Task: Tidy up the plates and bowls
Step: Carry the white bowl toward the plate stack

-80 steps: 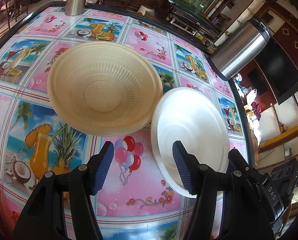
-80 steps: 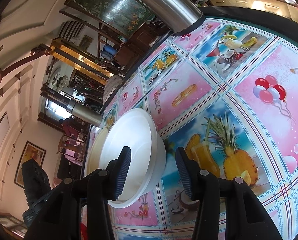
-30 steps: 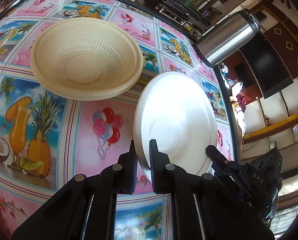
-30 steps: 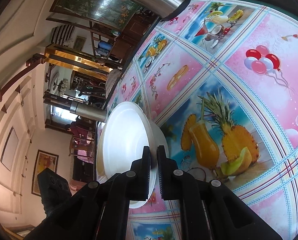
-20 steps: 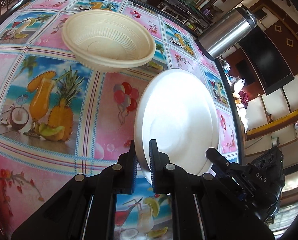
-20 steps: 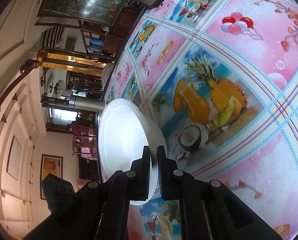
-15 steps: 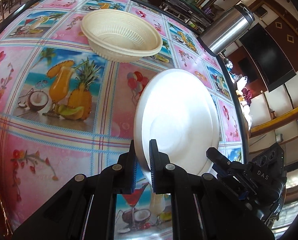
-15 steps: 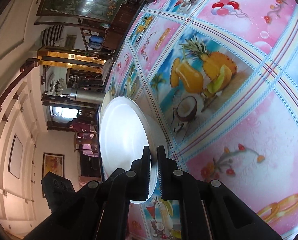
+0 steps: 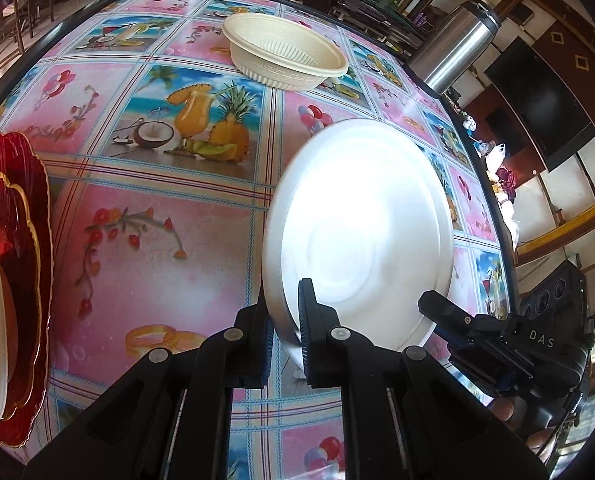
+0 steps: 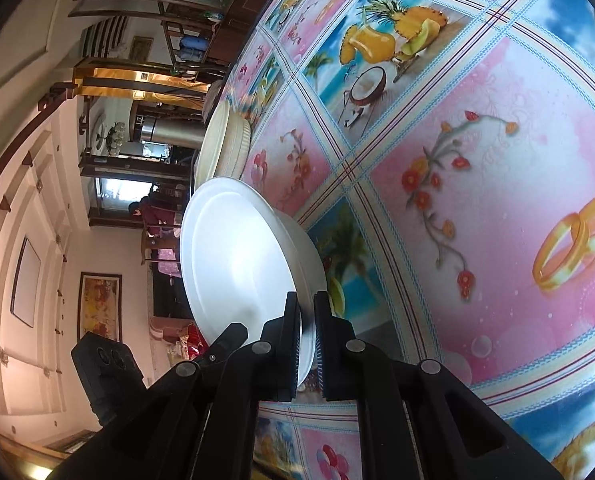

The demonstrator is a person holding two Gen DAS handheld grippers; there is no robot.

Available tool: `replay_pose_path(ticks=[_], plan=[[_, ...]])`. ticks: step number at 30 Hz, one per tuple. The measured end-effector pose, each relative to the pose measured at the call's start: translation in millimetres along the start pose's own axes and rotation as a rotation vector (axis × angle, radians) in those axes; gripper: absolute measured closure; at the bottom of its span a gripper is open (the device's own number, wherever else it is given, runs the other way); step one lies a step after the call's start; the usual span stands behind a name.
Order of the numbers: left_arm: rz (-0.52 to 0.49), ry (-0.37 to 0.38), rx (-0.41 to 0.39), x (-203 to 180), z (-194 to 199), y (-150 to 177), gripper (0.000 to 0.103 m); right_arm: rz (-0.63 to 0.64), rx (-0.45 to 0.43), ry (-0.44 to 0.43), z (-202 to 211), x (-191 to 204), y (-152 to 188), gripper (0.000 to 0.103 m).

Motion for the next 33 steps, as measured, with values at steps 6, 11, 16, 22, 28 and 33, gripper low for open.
replay_pose_path(ticks=[6, 11, 16, 22, 28, 33], plan=[[-0.036, -0.053, -0.043, -1, 6, 14, 0.093, 0.014, 0.017, 0.009, -4, 1, 7, 0.095], [-0.063, -0.096, -0.079, 0, 12, 23, 0.093, 0.025, 0.027, 0.012, -8, 0, 14, 0.095], [-0.071, -0.121, -0.104, 5, 17, 29, 0.092, 0.038, 0.036, 0.019, -15, 3, 20, 0.096], [-0.070, -0.132, -0.114, 13, 20, 34, 0.092, 0.050, 0.044, 0.028, -23, 11, 20, 0.095], [-0.065, -0.136, -0.117, 22, 22, 39, 0.091, 0.065, 0.049, 0.041, -35, 19, 24, 0.095], [-0.061, -0.143, -0.125, 29, 27, 46, 0.091, 0.077, 0.052, 0.045, -39, 21, 28, 0.095]])
Point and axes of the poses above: each gripper's, at about its wrist camera, not at the fingertips, and z roughly against the way its jaws point, x to its left, y to its underside, the point moved 2 cm from there along -z, roughly the way its jaws point, and after that the axes turned 10 degrees about x, right-handed, at the moved point
